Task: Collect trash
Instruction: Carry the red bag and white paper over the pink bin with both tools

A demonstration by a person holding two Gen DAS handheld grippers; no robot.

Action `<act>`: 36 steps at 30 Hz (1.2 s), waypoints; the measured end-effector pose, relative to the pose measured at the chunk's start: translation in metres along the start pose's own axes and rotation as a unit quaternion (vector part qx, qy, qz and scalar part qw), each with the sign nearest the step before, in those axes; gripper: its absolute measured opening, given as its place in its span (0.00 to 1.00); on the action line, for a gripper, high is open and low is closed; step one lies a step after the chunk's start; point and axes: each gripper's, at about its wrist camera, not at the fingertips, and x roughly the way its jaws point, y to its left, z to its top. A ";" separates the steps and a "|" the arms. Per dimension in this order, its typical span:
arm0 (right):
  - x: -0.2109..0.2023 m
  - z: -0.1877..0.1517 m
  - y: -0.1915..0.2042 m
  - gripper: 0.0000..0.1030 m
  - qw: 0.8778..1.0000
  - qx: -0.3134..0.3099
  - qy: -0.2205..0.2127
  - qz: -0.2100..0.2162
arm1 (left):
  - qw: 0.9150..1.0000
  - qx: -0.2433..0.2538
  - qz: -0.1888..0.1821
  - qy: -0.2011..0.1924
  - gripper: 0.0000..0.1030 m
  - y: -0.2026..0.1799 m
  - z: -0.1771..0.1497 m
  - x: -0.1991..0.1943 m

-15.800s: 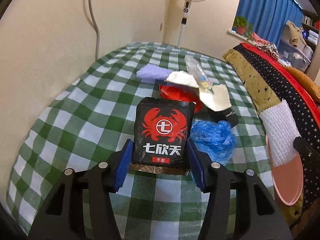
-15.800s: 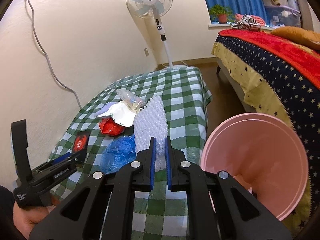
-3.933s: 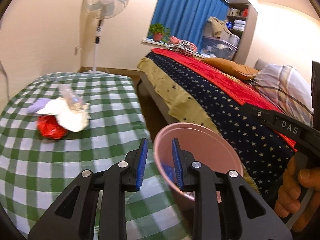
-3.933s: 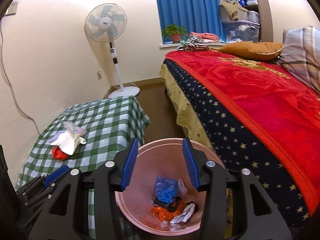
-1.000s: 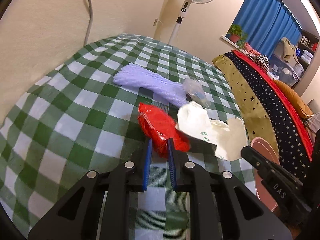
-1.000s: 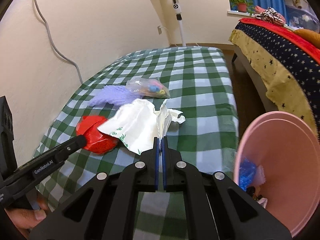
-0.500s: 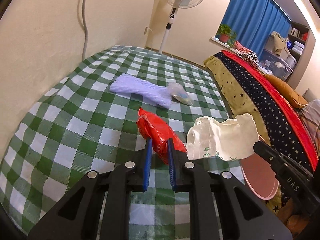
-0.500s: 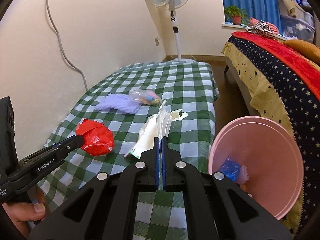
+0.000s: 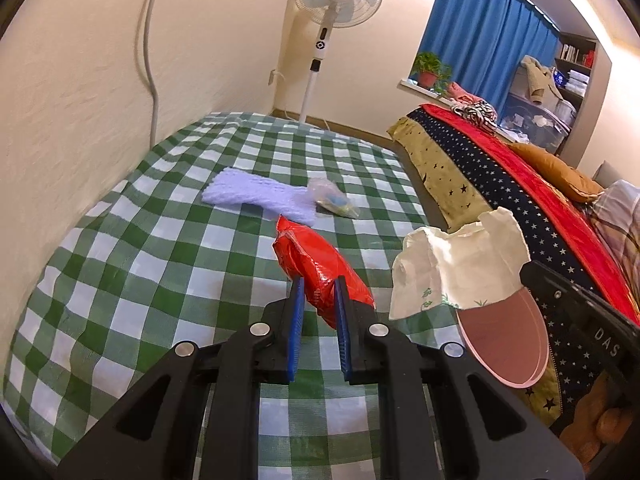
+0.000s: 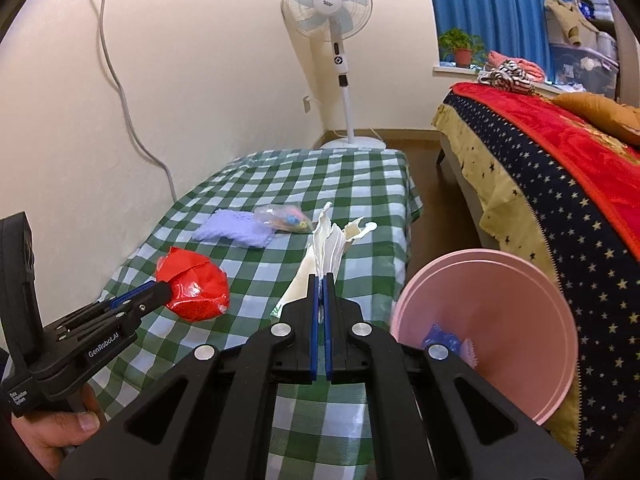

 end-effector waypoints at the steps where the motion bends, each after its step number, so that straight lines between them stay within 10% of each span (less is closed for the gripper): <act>1: -0.003 0.001 -0.002 0.02 1.000 0.001 -0.003 -0.003 | 1.000 0.002 -0.001 -0.001 0.15 -0.001 0.000 0.000; 36: -0.067 0.030 -0.122 0.02 0.986 0.074 -0.058 -0.135 | 0.993 0.080 -0.077 -0.027 0.14 -0.086 0.003 0.004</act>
